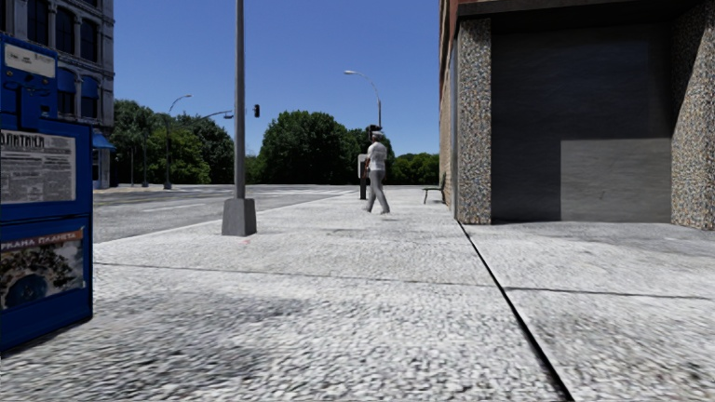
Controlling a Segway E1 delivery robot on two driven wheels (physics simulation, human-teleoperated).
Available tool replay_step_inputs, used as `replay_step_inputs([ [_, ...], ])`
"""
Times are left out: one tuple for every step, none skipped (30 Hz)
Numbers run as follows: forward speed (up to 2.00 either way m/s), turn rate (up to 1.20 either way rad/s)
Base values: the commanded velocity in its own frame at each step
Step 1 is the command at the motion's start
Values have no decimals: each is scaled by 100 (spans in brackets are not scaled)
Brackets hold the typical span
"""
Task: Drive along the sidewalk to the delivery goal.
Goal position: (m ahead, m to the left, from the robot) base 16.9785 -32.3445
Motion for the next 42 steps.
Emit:
replay_step_inputs([
  [200, 0],
  [200, 0],
  [200, 0],
  [200, 0],
  [200, 0],
  [200, 0],
  [200, 0],
  [200, 0],
  [200, 0],
  [200, 0],
  [200, 0],
  [200, 0],
  [200, 0],
  [200, 0],
  [200, 0],
  [200, 0],
  [200, 0],
  [200, 0],
  [200, 0],
  [200, 0],
  [200, 0],
  [200, 0],
  [200, 0],
  [200, 0],
  [200, 0],
  [200, 0],
  [200, 0],
  [200, 0],
  [200, 0],
  [200, 0],
  [200, 0],
  [200, 0],
  [200, 0],
  [200, 0],
  [200, 0],
  [200, 0],
  [200, 0],
  [200, 0],
  [200, 0],
  [200, 0],
  [200, 0],
  [200, 0],
])
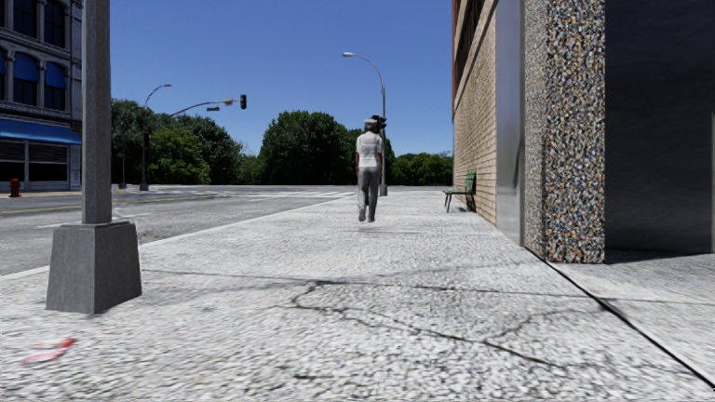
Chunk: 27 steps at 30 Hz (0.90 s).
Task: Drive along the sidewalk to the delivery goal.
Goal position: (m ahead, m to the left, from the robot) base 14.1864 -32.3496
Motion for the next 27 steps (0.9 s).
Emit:
replay_step_inputs([
  [200, 0],
  [200, 0],
  [200, 0],
  [200, 0],
  [200, 0],
  [200, 0],
  [200, 0],
  [200, 0],
  [200, 0],
  [200, 0],
  [200, 0],
  [200, 0],
  [200, 0],
  [200, 0],
  [200, 0],
  [200, 0],
  [200, 0],
  [200, 0],
  [200, 0],
  [200, 0],
  [200, -1],
  [200, -1],
  [200, -4],
  [200, -8],
  [200, -10],
  [200, -10],
  [200, -16],
])
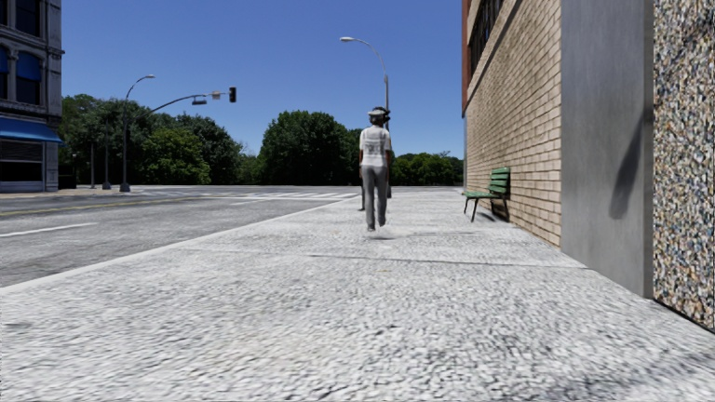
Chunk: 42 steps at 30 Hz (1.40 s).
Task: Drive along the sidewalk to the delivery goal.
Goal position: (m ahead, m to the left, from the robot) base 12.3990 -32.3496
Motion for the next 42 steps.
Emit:
replay_step_inputs([
  [200, -20],
  [200, -22],
  [200, -22],
  [200, -22],
  [200, -23],
  [200, -23],
  [200, -23],
  [200, -23],
  [200, -23],
  [200, -23],
  [200, -23],
  [200, -25],
  [200, -27],
  [200, -27],
  [200, -27],
  [200, -27],
  [200, -27],
  [200, -27],
  [200, -27],
  [200, -27],
  [200, -27],
  [200, -27],
  [200, -27],
  [200, -27],
  [200, -27],
  [200, -27],
  [200, -27],
  [200, -27],
  [200, -27],
  [200, -27],
  [200, -27],
  [200, -27],
  [200, -27],
  [200, -27],
  [200, -27],
  [200, -27],
  [200, -27],
  [200, -27],
  [200, -27],
  [200, -27],
  [200, -27],
  [200, -27],
])
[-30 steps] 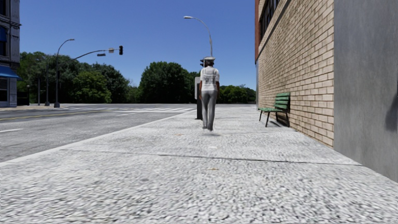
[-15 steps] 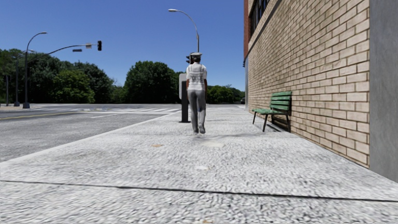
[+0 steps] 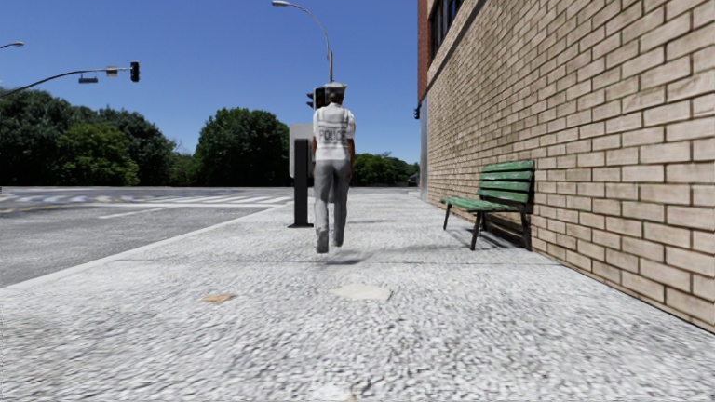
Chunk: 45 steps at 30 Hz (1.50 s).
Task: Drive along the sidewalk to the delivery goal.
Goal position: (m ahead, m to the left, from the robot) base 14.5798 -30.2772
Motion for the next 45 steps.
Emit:
replay_step_inputs([
  [200, -27],
  [200, -27],
  [200, -25],
  [200, -6],
  [200, 0],
  [200, 0],
  [200, 0],
  [200, 0],
  [200, 0],
  [200, 0],
  [200, 0],
  [200, 0],
  [200, 0],
  [200, 0],
  [200, 0],
  [200, 0],
  [200, 0],
  [200, 0],
  [200, 0],
  [177, 0],
  [177, 0],
  [137, 0],
  [104, 0],
  [89, 0],
  [89, 0],
  [85, 0],
  [85, 0],
  [85, 0],
  [85, 0],
  [85, 0],
  [85, 0],
  [84, 0],
  [84, 0],
  [83, 0],
  [82, 0],
  [82, 0],
  [74, 0],
  [59, 0],
  [52, 0],
  [52, 0],
  [47, 0],
  [44, 0],
  [39, 0],
  [39, 0],
  [36, 0],
])
